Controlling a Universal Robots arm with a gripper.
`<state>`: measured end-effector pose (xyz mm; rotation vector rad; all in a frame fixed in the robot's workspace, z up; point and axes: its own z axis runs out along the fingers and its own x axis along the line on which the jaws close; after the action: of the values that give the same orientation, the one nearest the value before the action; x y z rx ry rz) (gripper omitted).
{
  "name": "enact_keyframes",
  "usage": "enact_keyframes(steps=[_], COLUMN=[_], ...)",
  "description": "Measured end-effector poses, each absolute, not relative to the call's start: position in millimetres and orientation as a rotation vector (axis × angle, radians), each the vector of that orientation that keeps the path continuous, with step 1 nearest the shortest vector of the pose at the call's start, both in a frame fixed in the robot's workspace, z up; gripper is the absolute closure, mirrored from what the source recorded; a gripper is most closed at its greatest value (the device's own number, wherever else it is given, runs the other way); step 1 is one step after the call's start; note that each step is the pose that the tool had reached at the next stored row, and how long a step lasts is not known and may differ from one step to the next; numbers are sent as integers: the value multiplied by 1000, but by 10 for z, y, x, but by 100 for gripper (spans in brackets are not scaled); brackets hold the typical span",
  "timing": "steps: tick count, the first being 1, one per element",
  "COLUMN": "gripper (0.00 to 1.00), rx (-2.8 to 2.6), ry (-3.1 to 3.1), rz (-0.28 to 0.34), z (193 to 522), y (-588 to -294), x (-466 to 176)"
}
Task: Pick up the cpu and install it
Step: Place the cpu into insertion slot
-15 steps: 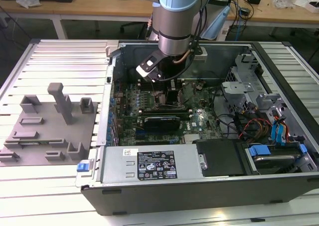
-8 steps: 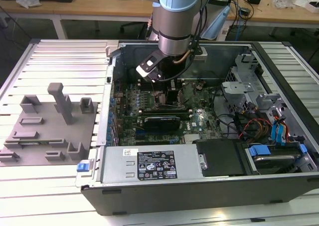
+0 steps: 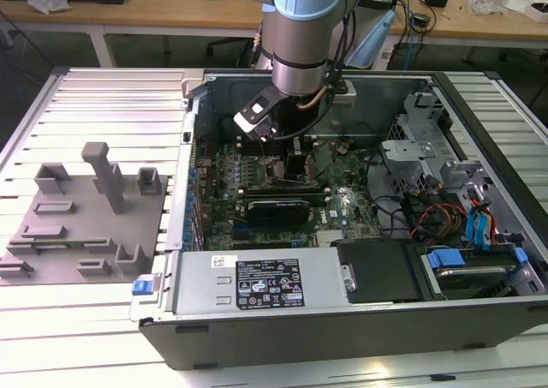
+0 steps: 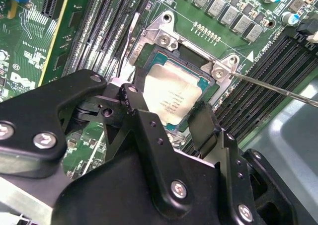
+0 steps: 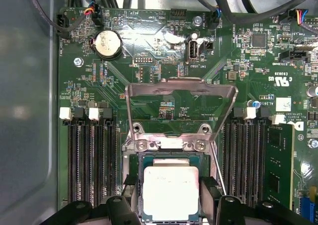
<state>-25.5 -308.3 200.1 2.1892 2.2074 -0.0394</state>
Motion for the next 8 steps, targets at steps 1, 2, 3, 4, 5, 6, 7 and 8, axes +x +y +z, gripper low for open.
enact_keyframes(steps=[1, 2, 3, 4, 5, 6, 7, 8], gripper=[38, 38, 38, 38, 38, 38, 38, 38], rx=[2189, 2189, 2189, 2189, 2189, 2189, 2189, 2189], ry=[2207, 2207, 2207, 2207, 2207, 2207, 2207, 2207], rz=[-39, -39, -39, -39, -39, -39, -39, -39], z=[2012, 2031, 2051, 2060, 2061, 2061, 2062, 2063], y=[-3083, -3083, -3082, -3082, -3082, -3082, -3082, -3082], x=[-255, -255, -255, -255, -255, -255, -255, -255])
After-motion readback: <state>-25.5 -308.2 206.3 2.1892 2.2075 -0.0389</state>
